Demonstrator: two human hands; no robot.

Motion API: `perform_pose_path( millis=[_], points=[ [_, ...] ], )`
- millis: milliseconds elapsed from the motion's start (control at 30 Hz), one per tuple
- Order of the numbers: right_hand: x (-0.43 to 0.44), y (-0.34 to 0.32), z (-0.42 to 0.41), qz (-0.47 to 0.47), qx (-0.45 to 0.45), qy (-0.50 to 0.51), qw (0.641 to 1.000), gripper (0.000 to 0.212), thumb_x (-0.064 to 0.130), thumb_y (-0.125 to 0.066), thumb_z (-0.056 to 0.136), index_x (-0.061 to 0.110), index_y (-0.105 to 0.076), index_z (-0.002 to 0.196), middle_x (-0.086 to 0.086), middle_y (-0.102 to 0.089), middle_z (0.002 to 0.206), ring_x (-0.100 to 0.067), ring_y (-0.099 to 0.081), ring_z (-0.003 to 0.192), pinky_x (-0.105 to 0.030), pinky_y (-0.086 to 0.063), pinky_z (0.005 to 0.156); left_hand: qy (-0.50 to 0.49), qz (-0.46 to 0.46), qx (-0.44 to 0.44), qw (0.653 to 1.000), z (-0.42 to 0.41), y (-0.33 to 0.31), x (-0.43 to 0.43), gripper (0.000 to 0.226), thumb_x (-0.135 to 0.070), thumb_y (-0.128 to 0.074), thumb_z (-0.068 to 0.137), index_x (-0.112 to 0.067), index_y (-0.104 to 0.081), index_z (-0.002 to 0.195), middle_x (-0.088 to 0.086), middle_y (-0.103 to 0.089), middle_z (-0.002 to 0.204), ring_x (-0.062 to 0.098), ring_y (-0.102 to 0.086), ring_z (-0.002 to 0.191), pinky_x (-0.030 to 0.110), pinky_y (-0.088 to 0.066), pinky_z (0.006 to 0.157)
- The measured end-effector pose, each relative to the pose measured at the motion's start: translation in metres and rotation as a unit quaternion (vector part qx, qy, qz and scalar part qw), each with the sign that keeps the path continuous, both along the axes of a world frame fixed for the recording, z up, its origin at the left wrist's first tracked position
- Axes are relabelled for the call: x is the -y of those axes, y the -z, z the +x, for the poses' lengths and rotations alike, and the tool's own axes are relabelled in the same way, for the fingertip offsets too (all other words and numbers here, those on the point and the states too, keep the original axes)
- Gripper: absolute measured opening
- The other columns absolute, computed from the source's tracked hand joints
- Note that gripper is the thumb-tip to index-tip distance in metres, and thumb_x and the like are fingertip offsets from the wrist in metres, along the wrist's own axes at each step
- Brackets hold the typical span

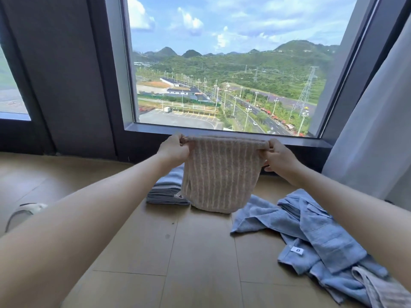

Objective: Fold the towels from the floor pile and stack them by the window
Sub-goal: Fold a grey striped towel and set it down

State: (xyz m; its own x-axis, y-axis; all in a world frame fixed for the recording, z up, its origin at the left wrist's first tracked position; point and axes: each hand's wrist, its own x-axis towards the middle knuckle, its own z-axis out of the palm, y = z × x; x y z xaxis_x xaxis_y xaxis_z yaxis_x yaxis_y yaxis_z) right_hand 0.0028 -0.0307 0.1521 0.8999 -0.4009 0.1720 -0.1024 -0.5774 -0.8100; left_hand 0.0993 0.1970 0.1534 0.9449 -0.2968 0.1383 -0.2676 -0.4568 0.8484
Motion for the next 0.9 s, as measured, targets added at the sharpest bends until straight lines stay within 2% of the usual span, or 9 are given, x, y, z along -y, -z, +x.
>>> perform_pose_path(
  millis=[67,133,233,300,400,533,667,800,900],
  points=[
    [0.006,0.018,0.014,0.050,-0.005,0.000,0.999,0.008,0.020,-0.043,0.097,0.015,-0.045,0.104,-0.009,-0.057,0.103,-0.025,-0.057,0.093,-0.041,-0.052,0.081,-0.011,0.011,-0.008,1.000,0.014,0.021,0.012,0.013,-0.025,-0.039,0.099,-0.013,-0.045,0.102,0.001,-0.049,0.080,0.017,-0.048,0.072,0.028,-0.041,0.064],
    [0.009,0.040,0.028,0.055,-0.003,0.003,0.998,0.009,0.020,-0.040,0.098,0.014,-0.043,0.103,-0.004,-0.054,0.091,-0.022,-0.055,0.085,-0.037,-0.052,0.073,-0.027,0.016,-0.028,0.999,0.025,0.040,0.024,0.020,-0.030,-0.034,0.101,-0.013,-0.042,0.106,0.001,-0.048,0.080,0.019,-0.048,0.076,0.035,-0.043,0.072],
    [0.018,0.073,0.051,0.077,0.004,0.011,0.997,0.008,0.021,-0.036,0.099,0.013,-0.038,0.101,-0.005,-0.049,0.083,-0.016,-0.050,0.067,-0.029,-0.046,0.053,-0.052,0.044,-0.016,0.998,0.042,0.071,0.047,0.022,-0.031,-0.026,0.102,-0.011,-0.034,0.104,0.002,-0.042,0.073,0.018,-0.043,0.063,0.033,-0.033,0.053],
    [0.030,0.097,0.071,0.103,-0.001,0.022,0.994,0.005,0.023,-0.035,0.098,0.020,-0.037,0.095,-0.004,-0.048,0.080,-0.017,-0.048,0.065,-0.031,-0.043,0.052,-0.062,0.062,0.001,0.996,0.059,0.093,0.062,0.019,-0.029,-0.025,0.103,-0.011,-0.029,0.100,0.003,-0.041,0.070,0.023,-0.043,0.066,0.033,-0.028,0.054],
    [0.052,0.139,0.108,0.137,-0.030,0.040,0.989,0.014,0.024,-0.034,0.098,0.027,-0.033,0.083,-0.002,-0.047,0.080,-0.018,-0.046,0.065,-0.030,-0.041,0.050,-0.060,0.084,-0.004,0.995,0.097,0.132,0.087,0.016,-0.027,-0.026,0.102,-0.011,-0.028,0.102,0.007,-0.047,0.076,0.023,-0.045,0.071,0.034,-0.029,0.059],
    [0.088,0.205,0.165,0.155,-0.087,0.058,0.982,0.015,0.025,-0.033,0.098,0.025,-0.034,0.083,-0.003,-0.049,0.084,-0.017,-0.048,0.063,-0.027,-0.042,0.045,-0.073,0.127,-0.021,0.989,0.157,0.185,0.124,0.016,-0.028,-0.032,0.101,-0.012,-0.032,0.104,0.010,-0.048,0.092,0.025,-0.045,0.085,0.035,-0.032,0.071],
    [0.116,0.253,0.212,0.167,-0.121,0.079,0.975,0.008,0.025,-0.038,0.096,0.018,-0.040,0.099,-0.007,-0.056,0.099,-0.022,-0.055,0.072,-0.025,-0.045,0.044,-0.082,0.155,-0.008,0.984,0.202,0.231,0.153,0.022,-0.021,-0.037,0.100,-0.012,-0.034,0.119,0.009,-0.049,0.098,0.023,-0.044,0.084,0.034,-0.032,0.071],
    [0.122,0.279,0.230,0.216,-0.159,0.077,0.960,0.035,0.032,-0.046,0.090,0.019,-0.039,0.121,-0.007,-0.054,0.105,-0.016,-0.047,0.062,-0.018,-0.035,0.034,-0.074,0.208,-0.006,0.975,0.215,0.264,0.161,0.024,-0.016,-0.039,0.097,-0.010,-0.037,0.120,0.012,-0.054,0.105,0.026,-0.049,0.088,0.034,-0.035,0.073],
    [0.117,0.284,0.225,0.261,-0.163,0.071,0.949,0.060,0.043,-0.051,0.089,0.026,-0.023,0.139,-0.004,-0.052,0.108,-0.014,-0.049,0.061,-0.016,-0.037,0.034,-0.059,0.241,0.007,0.969,0.211,0.277,0.160,0.025,-0.015,-0.037,0.097,-0.006,-0.042,0.120,0.016,-0.051,0.121,0.031,-0.050,0.105,0.033,-0.034,0.077]
  ],
)
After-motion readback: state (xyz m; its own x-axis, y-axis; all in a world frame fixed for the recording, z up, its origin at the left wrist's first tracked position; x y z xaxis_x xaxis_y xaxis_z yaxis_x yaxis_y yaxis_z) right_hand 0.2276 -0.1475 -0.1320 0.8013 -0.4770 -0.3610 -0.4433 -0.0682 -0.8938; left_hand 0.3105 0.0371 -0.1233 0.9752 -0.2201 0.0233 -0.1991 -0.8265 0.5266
